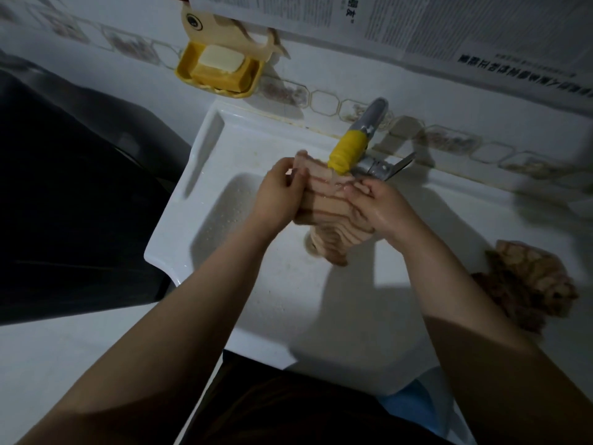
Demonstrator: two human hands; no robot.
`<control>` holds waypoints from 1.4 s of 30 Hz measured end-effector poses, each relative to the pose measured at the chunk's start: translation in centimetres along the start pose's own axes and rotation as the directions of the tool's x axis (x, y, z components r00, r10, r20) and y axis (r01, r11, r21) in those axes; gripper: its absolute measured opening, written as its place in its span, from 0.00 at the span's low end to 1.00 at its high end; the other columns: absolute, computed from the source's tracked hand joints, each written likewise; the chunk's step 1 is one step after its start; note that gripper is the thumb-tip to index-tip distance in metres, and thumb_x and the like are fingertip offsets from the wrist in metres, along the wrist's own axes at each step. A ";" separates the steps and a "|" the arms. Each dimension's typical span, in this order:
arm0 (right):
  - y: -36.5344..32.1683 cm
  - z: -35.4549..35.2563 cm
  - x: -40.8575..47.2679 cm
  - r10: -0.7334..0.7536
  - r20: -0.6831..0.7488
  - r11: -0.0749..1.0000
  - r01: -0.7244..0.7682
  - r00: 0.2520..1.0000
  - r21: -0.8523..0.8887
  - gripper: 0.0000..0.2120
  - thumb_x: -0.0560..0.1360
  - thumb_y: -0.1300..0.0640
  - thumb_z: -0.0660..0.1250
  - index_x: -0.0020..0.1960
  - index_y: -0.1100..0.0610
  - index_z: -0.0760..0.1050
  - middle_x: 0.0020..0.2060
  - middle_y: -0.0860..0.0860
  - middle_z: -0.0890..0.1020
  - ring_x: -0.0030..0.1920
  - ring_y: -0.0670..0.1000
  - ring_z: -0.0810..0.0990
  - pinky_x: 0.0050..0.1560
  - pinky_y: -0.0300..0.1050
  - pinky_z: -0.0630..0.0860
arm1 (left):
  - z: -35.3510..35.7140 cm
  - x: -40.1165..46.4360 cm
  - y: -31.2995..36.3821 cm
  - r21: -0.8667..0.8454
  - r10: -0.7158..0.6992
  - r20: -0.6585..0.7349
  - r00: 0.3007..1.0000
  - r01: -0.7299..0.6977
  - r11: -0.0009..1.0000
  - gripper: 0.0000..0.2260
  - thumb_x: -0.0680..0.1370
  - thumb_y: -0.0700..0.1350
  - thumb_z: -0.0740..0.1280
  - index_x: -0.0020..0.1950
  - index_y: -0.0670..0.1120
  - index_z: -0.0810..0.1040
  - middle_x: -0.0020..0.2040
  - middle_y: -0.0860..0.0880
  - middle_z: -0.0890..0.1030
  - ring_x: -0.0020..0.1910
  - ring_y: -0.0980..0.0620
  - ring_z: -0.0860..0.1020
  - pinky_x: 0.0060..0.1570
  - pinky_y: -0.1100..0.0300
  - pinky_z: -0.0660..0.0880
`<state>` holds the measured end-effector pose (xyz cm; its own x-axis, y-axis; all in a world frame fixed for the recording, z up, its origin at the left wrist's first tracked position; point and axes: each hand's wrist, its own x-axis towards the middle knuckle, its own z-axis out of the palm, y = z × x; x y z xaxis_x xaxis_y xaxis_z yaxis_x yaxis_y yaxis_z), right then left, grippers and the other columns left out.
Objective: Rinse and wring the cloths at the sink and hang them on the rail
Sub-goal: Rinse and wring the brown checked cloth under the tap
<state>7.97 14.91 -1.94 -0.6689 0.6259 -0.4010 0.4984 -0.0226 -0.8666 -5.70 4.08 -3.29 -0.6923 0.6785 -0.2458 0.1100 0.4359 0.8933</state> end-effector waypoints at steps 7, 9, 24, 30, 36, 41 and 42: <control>-1.9 4.0 2.5 0.057 -0.252 0.978 -0.105 0.966 -0.178 0.17 0.79 0.48 0.59 0.34 0.54 0.69 0.34 0.53 0.78 0.39 0.56 0.78 0.44 0.49 0.77 | 4.9 -0.3 2.5 -0.405 -0.524 0.157 0.837 0.539 0.739 0.17 0.80 0.53 0.60 0.48 0.40 0.78 0.39 0.41 0.80 0.38 0.43 0.79 0.44 0.45 0.79; -2.0 4.3 2.4 0.075 -0.302 0.983 -0.122 0.950 -0.138 0.17 0.80 0.53 0.58 0.33 0.54 0.66 0.35 0.53 0.75 0.42 0.56 0.77 0.45 0.47 0.73 | 5.2 -0.1 2.5 -0.407 -0.517 0.115 0.848 0.515 0.755 0.20 0.80 0.55 0.60 0.53 0.39 0.79 0.46 0.38 0.82 0.41 0.43 0.80 0.47 0.42 0.80; -1.4 3.7 2.0 0.001 -0.225 0.918 -0.090 0.974 -0.385 0.19 0.79 0.44 0.54 0.41 0.54 0.76 0.45 0.59 0.79 0.48 0.57 0.78 0.50 0.49 0.74 | 2.8 -1.4 1.3 -0.176 -0.458 0.455 0.764 0.581 0.794 0.28 0.79 0.64 0.57 0.42 0.38 0.78 0.41 0.37 0.81 0.40 0.43 0.80 0.54 0.46 0.78; -1.2 2.1 1.6 0.154 0.120 0.961 -0.120 0.981 -0.249 0.24 0.79 0.39 0.53 0.51 0.54 0.81 0.42 0.53 0.83 0.45 0.51 0.80 0.50 0.44 0.75 | 0.5 -0.3 -0.7 0.493 -0.319 0.408 0.855 0.088 0.865 0.37 0.69 0.72 0.63 0.70 0.49 0.66 0.67 0.42 0.73 0.60 0.43 0.76 0.61 0.47 0.73; -0.8 1.0 0.8 0.134 0.318 0.991 -0.127 0.939 -0.043 0.16 0.75 0.40 0.62 0.46 0.49 0.83 0.41 0.48 0.83 0.46 0.49 0.80 0.48 0.46 0.74 | -0.1 0.4 -0.7 0.525 -0.041 0.422 0.906 -0.207 0.825 0.24 0.78 0.62 0.59 0.54 0.42 0.80 0.53 0.41 0.81 0.54 0.41 0.78 0.58 0.48 0.73; -0.3 -0.1 0.7 0.091 0.300 0.996 -0.080 0.950 -0.049 0.06 0.73 0.56 0.71 0.48 0.57 0.80 0.38 0.47 0.82 0.41 0.44 0.80 0.40 0.36 0.74 | -1.0 -0.3 -0.2 0.268 0.121 0.247 0.961 -0.188 0.945 0.15 0.83 0.50 0.58 0.54 0.43 0.81 0.50 0.45 0.82 0.55 0.46 0.79 0.56 0.55 0.73; -0.2 -0.5 0.6 0.109 0.306 0.993 -0.090 0.946 -0.075 0.04 0.73 0.57 0.72 0.44 0.57 0.79 0.34 0.47 0.82 0.37 0.44 0.79 0.39 0.37 0.73 | -1.3 -0.2 -0.2 0.174 0.112 0.174 0.978 -0.143 0.974 0.13 0.83 0.48 0.58 0.54 0.44 0.81 0.46 0.47 0.82 0.49 0.49 0.79 0.51 0.58 0.75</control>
<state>7.75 15.73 -1.91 -0.7470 0.3505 -0.5649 0.5969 -0.0204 -0.8020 -6.48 3.09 -2.89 -0.5412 0.8153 -0.2057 0.3300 0.4309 0.8399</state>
